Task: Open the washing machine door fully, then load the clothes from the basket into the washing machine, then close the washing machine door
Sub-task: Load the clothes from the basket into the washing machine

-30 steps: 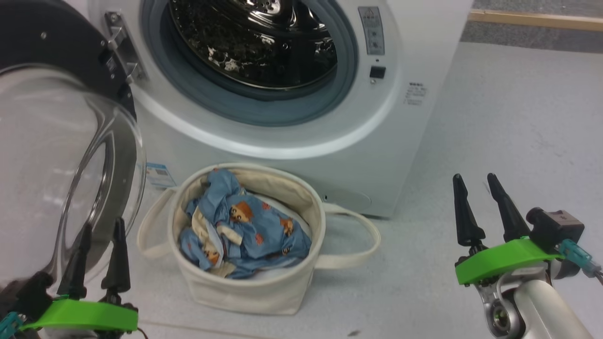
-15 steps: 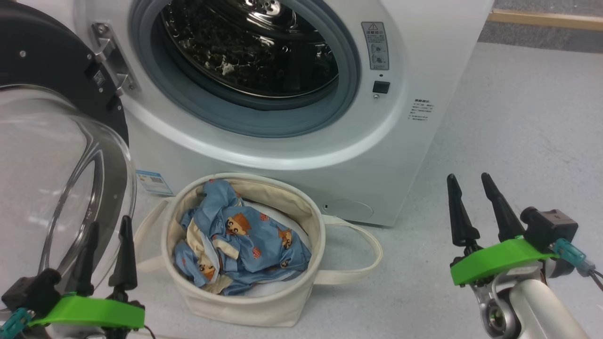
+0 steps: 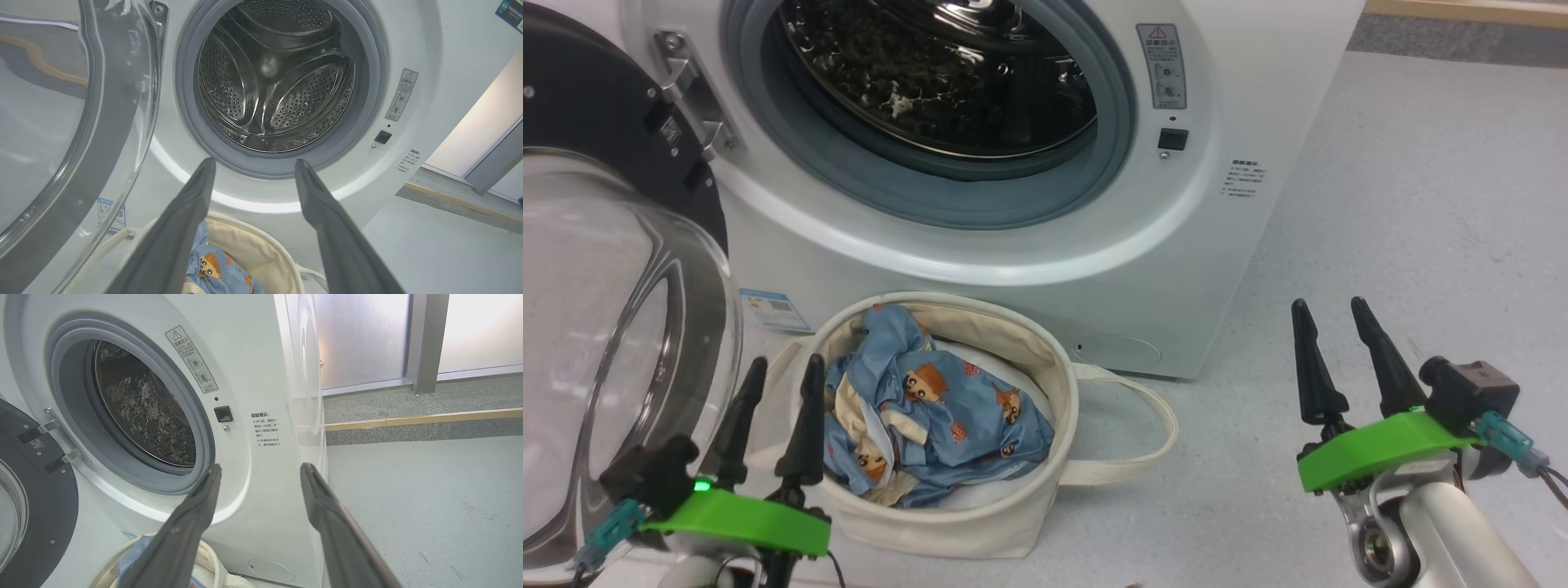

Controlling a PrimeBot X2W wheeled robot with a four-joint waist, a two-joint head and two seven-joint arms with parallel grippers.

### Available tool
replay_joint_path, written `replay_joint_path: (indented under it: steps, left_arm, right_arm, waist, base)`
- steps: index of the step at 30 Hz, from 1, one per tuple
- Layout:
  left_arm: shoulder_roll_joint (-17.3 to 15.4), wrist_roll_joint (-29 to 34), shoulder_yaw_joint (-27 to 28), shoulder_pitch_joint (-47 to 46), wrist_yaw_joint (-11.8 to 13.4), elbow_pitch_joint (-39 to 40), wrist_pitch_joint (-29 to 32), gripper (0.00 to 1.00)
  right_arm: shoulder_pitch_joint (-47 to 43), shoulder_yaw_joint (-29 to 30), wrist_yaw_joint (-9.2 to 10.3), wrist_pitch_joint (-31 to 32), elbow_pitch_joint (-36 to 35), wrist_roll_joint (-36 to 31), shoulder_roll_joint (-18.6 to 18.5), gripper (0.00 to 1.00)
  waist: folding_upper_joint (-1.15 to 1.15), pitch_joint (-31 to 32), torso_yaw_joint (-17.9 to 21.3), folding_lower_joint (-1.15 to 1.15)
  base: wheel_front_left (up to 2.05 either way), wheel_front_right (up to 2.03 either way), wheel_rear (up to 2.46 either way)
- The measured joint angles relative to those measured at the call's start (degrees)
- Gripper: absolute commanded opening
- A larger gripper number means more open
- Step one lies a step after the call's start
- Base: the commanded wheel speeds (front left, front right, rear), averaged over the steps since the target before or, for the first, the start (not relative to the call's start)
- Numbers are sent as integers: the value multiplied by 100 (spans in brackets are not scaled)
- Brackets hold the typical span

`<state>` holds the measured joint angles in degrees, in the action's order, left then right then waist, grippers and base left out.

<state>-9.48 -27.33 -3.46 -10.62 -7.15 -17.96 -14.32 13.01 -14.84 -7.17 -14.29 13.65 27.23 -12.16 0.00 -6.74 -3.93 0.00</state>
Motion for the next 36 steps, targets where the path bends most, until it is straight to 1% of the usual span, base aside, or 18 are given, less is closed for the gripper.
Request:
replay_joint_path:
  steps: [4, 10, 14, 18, 21, 28, 31, 33, 36]
  left_arm:
    - [-3, -1, -137, -82, 0, -78, 0, 100]
    - [-2, -45, -77, -218, 0, -299, 0, 100]
    - [-3, 131, 81, -343, 0, -486, 0, 100]
    - [33, 309, 90, -515, 0, -680, 0, 100]
    - [100, 321, 47, -788, 0, -966, 0, 100]
    - [212, 294, -16, -1383, 0, -1906, 0, 100]
    - [242, 283, 15, -1502, 0, -2113, 0, 100]
    - [316, 59, 87, -1642, 0, -2334, 0, 100]
    - [346, -87, -11, -1827, 0, -2550, 0, 100]
  right_arm:
    - [1, 1, 0, 0, 1, 0, 15, 100]
    - [63, 31, 0, 0, 52, 0, 13, 100]
    - [132, 55, 0, 0, 51, -24, 5, 100]
    - [149, 52, 0, 0, 48, -49, -8, 100]
    - [235, 2, 0, 0, 45, -52, -22, 100]
    - [541, -358, 0, 0, 40, -110, -89, 100]
    - [628, -417, 0, 0, 44, -110, -129, 100]
    - [712, -447, 0, 0, 62, -110, -147, 100]
    - [834, -490, 0, 0, 89, -108, -208, 100]
  waist:
    - [0, -19, 66, 0]
    - [0, -79, 163, 0]
    - [0, -143, 215, 0]
    - [0, -250, 246, 0]
    - [0, -371, 260, 0]
    - [0, -674, 375, 1]
    - [0, -775, 414, 0]
    - [0, -893, 444, 1]
    - [0, -1085, 472, 1]
  base:
    - [0, 0, 0]
    - [0, 0, 0]
    - [0, 0, 0]
    - [0, 0, 0]
    - [0, 0, 0]
    - [0, 0, 0]
    - [0, 0, 0]
    - [0, 0, 0]
    - [0, 0, 0]
